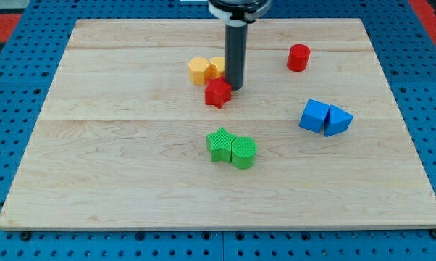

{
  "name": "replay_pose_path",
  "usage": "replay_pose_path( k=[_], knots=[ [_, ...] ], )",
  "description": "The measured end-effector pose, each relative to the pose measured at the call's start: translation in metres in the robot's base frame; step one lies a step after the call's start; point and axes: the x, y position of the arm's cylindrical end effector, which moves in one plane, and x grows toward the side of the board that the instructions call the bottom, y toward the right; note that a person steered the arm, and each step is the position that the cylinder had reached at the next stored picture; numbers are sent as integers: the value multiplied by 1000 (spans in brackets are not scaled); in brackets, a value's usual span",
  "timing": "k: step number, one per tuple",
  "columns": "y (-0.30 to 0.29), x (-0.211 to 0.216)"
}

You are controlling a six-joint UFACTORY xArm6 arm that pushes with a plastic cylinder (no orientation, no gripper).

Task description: Push the yellow hexagon to the red star

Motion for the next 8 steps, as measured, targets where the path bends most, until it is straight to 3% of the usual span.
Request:
replay_pose_path(
  k=[1,2,3,4,8],
  knots=[
    [-1,-2],
    [33,-6],
    [52,-44],
    [35,-79],
    [-26,-54]
  ],
)
